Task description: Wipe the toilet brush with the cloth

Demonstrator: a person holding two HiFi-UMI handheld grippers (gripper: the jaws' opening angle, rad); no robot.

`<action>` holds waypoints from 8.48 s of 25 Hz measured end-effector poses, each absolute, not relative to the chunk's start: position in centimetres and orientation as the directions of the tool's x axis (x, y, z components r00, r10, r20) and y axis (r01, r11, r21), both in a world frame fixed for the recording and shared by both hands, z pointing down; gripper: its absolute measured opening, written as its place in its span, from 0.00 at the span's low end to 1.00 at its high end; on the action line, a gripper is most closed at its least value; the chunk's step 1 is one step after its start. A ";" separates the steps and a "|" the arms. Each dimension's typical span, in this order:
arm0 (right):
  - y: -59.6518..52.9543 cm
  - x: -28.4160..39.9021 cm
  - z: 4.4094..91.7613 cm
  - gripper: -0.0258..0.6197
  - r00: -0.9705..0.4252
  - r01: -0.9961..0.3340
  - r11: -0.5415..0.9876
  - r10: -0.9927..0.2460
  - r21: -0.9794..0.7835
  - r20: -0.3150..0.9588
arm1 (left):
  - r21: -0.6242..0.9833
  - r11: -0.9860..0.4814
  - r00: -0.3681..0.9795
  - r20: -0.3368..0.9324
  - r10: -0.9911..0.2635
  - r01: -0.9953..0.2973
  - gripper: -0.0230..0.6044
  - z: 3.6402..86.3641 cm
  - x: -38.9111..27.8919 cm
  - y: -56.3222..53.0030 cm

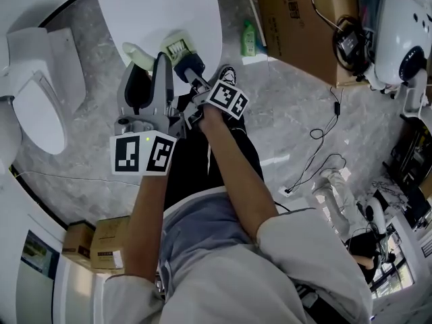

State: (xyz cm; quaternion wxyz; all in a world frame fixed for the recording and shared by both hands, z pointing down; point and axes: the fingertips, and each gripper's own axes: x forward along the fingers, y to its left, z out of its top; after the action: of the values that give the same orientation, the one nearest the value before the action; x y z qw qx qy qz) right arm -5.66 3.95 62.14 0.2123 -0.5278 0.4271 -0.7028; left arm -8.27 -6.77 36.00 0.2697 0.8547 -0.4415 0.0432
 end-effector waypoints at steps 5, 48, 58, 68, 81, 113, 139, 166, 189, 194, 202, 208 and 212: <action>2.4 -6.1 62.3 0.16 -0.339 -0.126 -0.569 -0.745 -0.812 0.574 | 0.417 -0.482 0.620 0.313 -0.720 -0.771 0.04 35.8 -8.5 -6.6; 2.3 -7.3 54.0 0.17 -0.402 -0.049 -0.484 -0.791 -0.874 0.461 | 0.500 -0.399 0.596 0.333 -0.731 -0.769 0.04 34.2 -16.8 -1.9; 2.4 -7.3 51.2 0.17 -0.429 -0.012 -0.447 -0.806 -0.895 0.408 | 0.504 -0.396 0.597 0.337 -0.728 -0.767 0.04 33.1 -17.1 -0.8; 2.8 -7.1 48.9 0.17 -0.454 -0.031 -0.461 -0.784 -0.887 0.423 | 0.508 -0.389 0.594 0.341 -0.728 -0.768 0.04 31.8 -17.7 0.4; 2.0 -7.9 44.8 0.17 -0.500 -0.051 -0.392 -0.787 -0.919 0.363 | 0.508 -0.383 0.582 0.320 -0.747 -0.771 0.04 29.8 -18.2 0.9; -0.7 -8.6 36.6 0.17 -0.530 -0.002 -0.235 -0.824 -0.972 0.201 | 0.505 -0.392 0.569 0.262 -0.779 -0.769 0.04 27.0 -18.8 1.8; -5.4 -8.0 26.9 0.17 -0.574 0.064 -0.010 -0.818 -0.998 -0.028 | 0.492 -0.404 0.547 0.186 -0.816 -0.771 0.04 23.4 -19.1 -0.9; -7.5 -4.2 9.4 0.17 -0.733 -0.363 0.458 -0.678 -0.812 -0.055 | 0.444 -0.486 0.572 0.078 -0.816 -0.753 0.04 9.2 -19.9 -4.0; 1.9 1.3 11.2 0.17 -0.601 -0.741 0.459 -0.779 -0.489 0.178 | 0.314 -0.513 0.569 0.118 -0.814 -0.799 0.04 9.1 -17.6 -2.0; 4.0 1.3 12.6 0.17 -0.505 -0.837 0.400 -0.828 -0.374 0.245 | 0.233 -0.534 0.572 0.144 -0.808 -0.813 0.04 10.4 -17.9 -1.0; 5.8 1.6 12.1 0.16 -0.435 -0.897 0.374 -0.842 -0.236 0.318 | 0.194 -0.519 0.552 0.203 -0.809 -0.832 0.04 11.7 -18.9 0.9; 6.1 2.0 10.9 0.16 -0.451 -0.890 0.401 -0.837 -0.216 0.308 | 0.205 -0.514 0.550 0.202 -0.810 -0.833 0.04 11.3 -19.1 1.7; 6.2 2.0 10.7 0.16 -0.448 -0.892 0.400 -0.839 -0.209 0.308 | 0.212 -0.506 0.543 0.195 -0.817 -0.836 0.04 11.1 -19.5 1.7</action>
State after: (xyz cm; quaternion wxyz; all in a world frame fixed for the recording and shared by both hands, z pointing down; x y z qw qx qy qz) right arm 2.01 6.18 10.70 -0.0767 -0.5197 0.8330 -0.1735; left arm -19.49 1.72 11.09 0.1414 0.8670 -0.4765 0.0346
